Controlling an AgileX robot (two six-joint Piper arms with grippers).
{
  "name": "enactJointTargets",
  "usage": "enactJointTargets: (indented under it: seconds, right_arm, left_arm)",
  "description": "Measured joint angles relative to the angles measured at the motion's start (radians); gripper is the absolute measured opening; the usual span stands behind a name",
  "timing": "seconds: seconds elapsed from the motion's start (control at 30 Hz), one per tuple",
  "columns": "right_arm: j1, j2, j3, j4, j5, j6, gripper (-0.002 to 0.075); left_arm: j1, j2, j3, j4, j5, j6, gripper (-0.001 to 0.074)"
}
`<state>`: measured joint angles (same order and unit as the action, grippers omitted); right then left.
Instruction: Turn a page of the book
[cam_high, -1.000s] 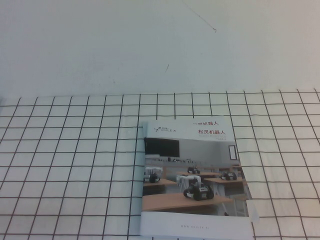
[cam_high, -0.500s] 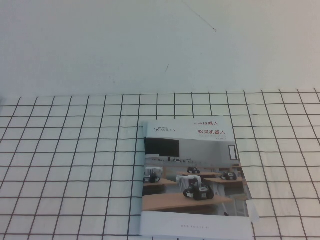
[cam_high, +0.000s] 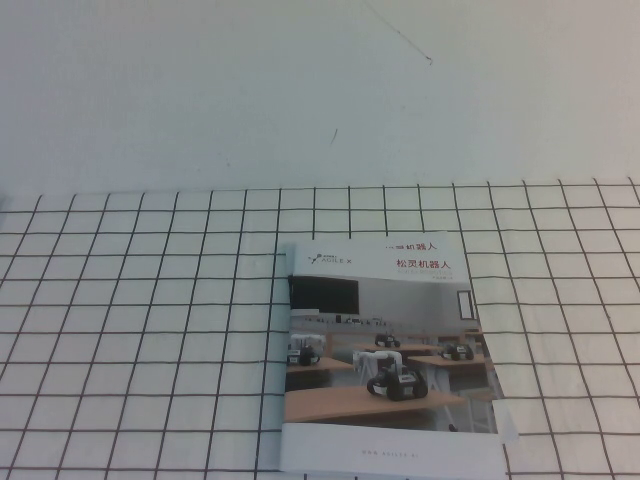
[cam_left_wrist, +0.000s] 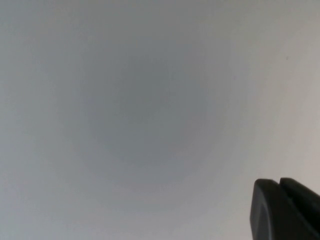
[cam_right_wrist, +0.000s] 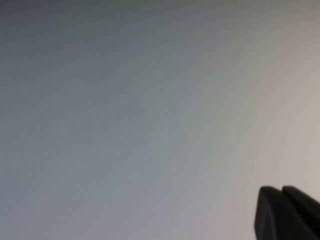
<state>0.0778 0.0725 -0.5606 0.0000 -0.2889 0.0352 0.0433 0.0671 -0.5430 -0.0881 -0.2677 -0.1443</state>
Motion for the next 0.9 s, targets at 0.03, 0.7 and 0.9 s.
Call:
enactJointTargets:
  seconds: [0.03, 0.7, 0.9]
  right_arm:
    - [0.000, 0.025, -0.033, 0.000, 0.032, 0.000, -0.0002]
    - [0.000, 0.666, -0.191, 0.186, 0.709, -0.044, -0.0002]
    - [0.000, 0.752, -0.191, 0.310, 0.860, -0.047, -0.0002]
  left_arm:
    - [0.000, 0.028, -0.036, 0.013, 0.056, 0.000, -0.0004]
    - [0.000, 0.344, -0.255, -0.038, 0.947, 0.020, -0.0004]
    - [0.000, 0.352, -0.226, -0.130, 0.783, 0.040, -0.0004]
